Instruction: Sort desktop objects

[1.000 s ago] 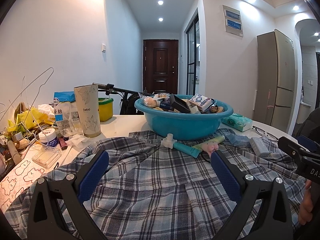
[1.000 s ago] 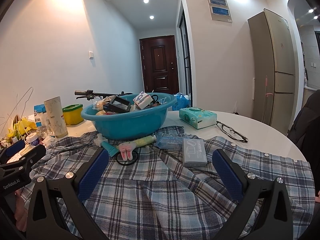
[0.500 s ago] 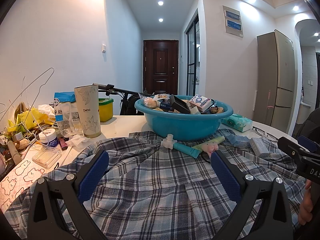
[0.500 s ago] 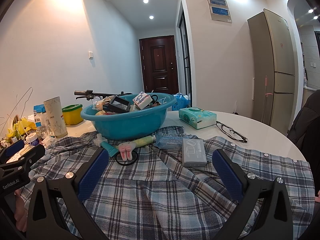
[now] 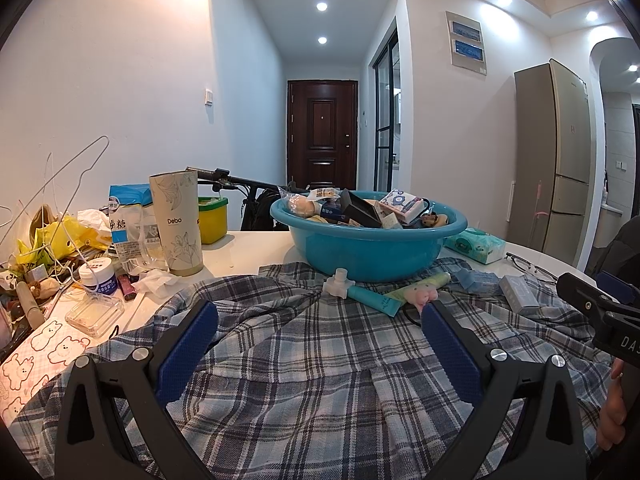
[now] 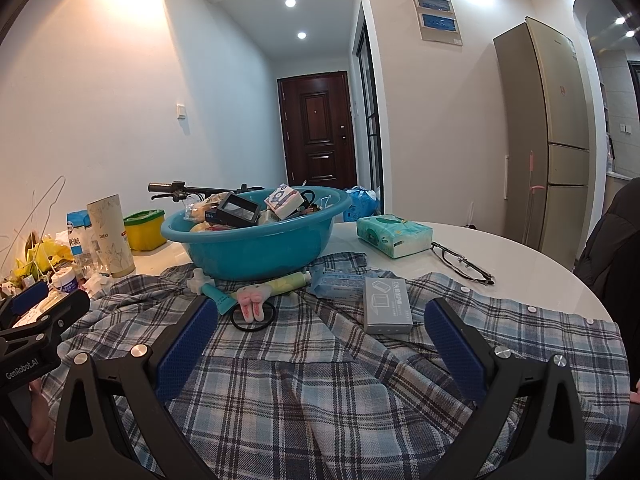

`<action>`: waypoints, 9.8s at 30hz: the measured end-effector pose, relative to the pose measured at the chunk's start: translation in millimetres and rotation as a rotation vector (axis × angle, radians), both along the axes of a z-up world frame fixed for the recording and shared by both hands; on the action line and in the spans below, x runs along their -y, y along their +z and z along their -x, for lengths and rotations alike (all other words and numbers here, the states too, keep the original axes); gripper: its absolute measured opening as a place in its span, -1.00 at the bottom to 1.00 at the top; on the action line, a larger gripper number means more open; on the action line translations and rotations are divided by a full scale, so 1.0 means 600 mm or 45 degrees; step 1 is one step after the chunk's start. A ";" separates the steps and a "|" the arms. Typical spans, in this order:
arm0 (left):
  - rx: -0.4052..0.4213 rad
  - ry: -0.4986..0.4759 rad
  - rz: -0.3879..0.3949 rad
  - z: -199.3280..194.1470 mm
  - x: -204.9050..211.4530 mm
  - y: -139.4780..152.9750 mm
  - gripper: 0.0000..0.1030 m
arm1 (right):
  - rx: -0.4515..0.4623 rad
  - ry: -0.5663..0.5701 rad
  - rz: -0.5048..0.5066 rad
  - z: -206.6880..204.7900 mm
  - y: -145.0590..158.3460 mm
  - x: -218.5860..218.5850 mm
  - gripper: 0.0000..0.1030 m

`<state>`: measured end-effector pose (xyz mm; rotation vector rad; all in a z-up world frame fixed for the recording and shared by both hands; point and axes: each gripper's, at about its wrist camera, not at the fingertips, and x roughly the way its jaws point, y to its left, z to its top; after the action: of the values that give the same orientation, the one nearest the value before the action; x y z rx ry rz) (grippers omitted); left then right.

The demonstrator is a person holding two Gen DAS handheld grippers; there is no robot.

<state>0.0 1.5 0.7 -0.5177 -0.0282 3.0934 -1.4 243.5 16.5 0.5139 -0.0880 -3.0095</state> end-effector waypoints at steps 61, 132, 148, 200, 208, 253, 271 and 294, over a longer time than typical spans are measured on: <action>0.108 -0.282 0.053 0.136 -0.050 0.218 1.00 | -0.096 0.048 -0.141 0.047 0.196 -0.062 1.00; 0.792 -0.506 0.055 0.369 -0.175 -0.075 -0.19 | 0.651 0.053 -0.146 0.278 -0.064 -0.086 0.61; 0.863 -0.566 0.102 0.338 -0.166 -0.075 -0.19 | 0.776 0.098 -0.097 0.293 -0.099 -0.089 -0.01; 0.256 -0.358 0.040 0.275 -0.106 0.207 -0.22 | 0.291 0.127 -0.147 0.244 0.171 0.017 -0.11; 0.028 -0.325 -0.013 0.250 -0.087 0.305 -0.22 | 0.076 0.159 -0.108 0.237 0.271 0.057 -0.11; -0.223 -0.162 -0.114 0.299 -0.025 0.377 -0.22 | -0.282 0.092 0.061 0.280 0.366 0.075 -0.11; -0.059 -0.125 -0.161 0.417 -0.012 0.320 -0.22 | -0.125 0.121 0.049 0.373 0.319 0.092 -0.11; 0.401 -0.020 -0.135 0.611 -0.013 0.132 -0.22 | 0.296 0.104 0.061 0.526 0.165 0.080 -0.11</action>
<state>-366.8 9.4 80.1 -0.9856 -0.1869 2.9397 -317.1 195.2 115.4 0.8386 -0.1505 -2.8485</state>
